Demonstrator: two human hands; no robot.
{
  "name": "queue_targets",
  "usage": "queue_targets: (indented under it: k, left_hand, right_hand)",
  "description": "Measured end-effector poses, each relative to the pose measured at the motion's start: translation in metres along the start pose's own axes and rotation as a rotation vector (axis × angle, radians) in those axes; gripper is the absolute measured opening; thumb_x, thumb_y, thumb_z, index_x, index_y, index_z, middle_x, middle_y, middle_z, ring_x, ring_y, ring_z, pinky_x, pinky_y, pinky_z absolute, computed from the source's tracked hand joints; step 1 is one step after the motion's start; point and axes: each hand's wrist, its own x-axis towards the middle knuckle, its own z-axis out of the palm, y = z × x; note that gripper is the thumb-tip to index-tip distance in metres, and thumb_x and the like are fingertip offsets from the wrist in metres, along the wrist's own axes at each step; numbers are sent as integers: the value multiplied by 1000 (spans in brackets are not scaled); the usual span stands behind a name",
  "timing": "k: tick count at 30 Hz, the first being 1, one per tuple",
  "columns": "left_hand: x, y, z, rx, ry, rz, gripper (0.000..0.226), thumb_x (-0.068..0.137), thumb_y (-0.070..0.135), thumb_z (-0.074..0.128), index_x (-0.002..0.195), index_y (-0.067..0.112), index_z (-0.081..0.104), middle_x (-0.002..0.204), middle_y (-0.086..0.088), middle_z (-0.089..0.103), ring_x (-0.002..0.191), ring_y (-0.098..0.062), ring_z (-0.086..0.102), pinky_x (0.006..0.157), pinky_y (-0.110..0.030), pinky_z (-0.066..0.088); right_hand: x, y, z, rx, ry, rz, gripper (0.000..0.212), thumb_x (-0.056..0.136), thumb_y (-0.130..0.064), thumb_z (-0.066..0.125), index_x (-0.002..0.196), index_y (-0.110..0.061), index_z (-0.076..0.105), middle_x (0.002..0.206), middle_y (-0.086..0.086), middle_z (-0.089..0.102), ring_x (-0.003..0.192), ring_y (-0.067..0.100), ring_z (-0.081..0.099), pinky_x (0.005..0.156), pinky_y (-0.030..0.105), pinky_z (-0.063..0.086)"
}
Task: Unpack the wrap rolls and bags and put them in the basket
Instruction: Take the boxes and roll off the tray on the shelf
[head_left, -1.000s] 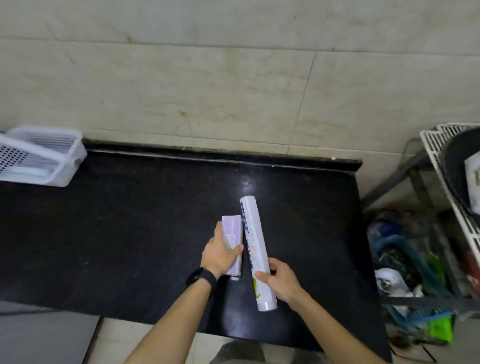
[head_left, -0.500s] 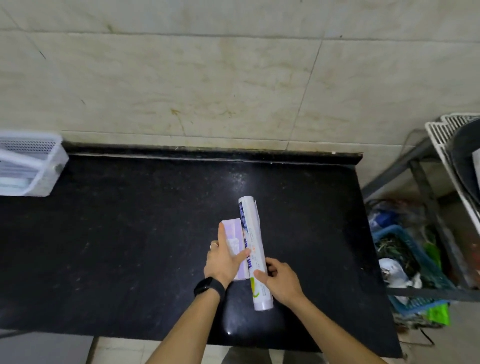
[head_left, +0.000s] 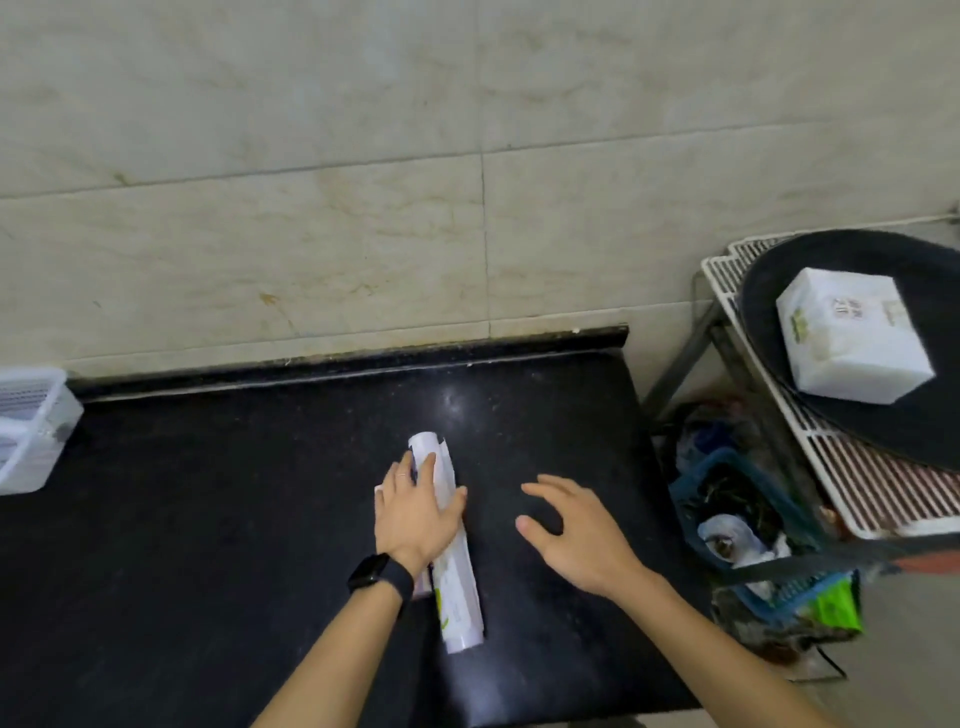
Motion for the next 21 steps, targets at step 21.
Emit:
queue_targets:
  k: [21]
  left_hand:
    - [30,360,-4,-24,37,718,62,103,48,27,158,23,12,166,-2,10,152,-17,8,123,-42,13]
  right_hand:
    - [-17,106,-274,-9,612,191,87,84,-69,55,156,-34,21,167,2,8,149,31,16,117,45,26]
